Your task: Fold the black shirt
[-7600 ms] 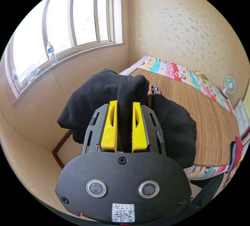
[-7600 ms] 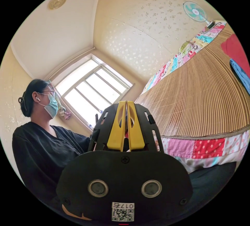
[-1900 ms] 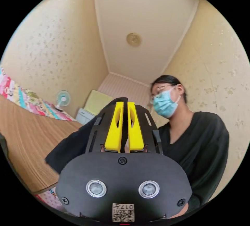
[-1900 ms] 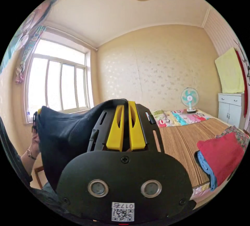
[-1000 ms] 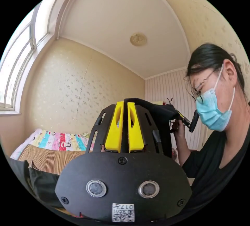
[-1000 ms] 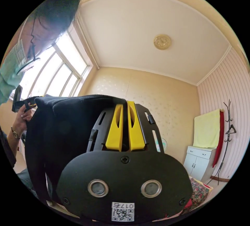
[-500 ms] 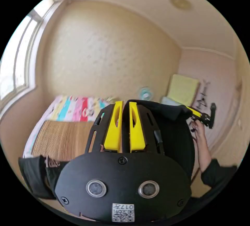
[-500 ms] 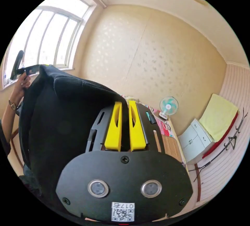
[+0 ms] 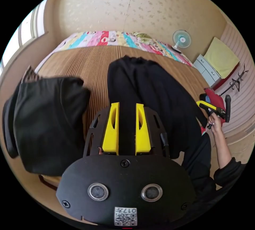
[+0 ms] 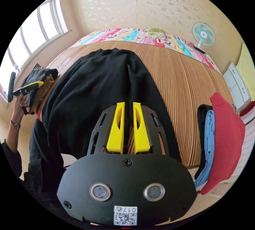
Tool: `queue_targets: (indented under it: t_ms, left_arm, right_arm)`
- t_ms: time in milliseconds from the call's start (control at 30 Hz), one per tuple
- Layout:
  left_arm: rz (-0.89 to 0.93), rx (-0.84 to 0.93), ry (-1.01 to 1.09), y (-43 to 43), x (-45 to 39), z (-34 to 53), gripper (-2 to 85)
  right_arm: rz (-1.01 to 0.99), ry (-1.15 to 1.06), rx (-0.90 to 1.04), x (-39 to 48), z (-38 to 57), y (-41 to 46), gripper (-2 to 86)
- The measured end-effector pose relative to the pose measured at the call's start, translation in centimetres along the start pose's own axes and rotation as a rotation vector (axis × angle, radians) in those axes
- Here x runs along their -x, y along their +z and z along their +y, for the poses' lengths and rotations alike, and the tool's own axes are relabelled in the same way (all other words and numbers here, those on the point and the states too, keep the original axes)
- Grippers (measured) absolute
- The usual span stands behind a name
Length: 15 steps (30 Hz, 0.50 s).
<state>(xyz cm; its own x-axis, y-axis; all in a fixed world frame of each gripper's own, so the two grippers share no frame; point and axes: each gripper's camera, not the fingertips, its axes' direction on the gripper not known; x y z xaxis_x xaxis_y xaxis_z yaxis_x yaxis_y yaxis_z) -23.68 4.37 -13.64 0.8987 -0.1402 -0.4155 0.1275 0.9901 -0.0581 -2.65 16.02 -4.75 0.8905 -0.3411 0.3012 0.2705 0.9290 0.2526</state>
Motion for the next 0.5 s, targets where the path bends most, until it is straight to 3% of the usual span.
queue_targets:
  t_ms: [133,233,300,433,500]
  left_arm:
    - [0.129,0.078,-0.086,1.6,1.7,4.4,11.1]
    - [0.146,0.063,-0.121,2.0,2.0,5.7,11.7]
    - [0.094,0.120,-0.153,2.3,1.8,4.6,9.9]
    - [0.068,0.240,-0.017,1.2,0.4,1.7,4.0]
    - [0.035,0.094,-0.029,-4.6,1.0,1.1,2.5]
  right_arm:
    - [0.054,0.009,0.021,-4.6,4.5,1.2,2.9]
    - [0.122,0.122,0.106,-9.7,3.3,1.3,2.0]
    - [0.204,0.309,0.165,-13.3,1.9,0.6,1.2]
    - [-0.059,0.402,-0.041,-14.3,1.7,-2.7,0.7]
    - [-0.123,0.363,-0.122,-12.6,1.6,-4.2,0.6]
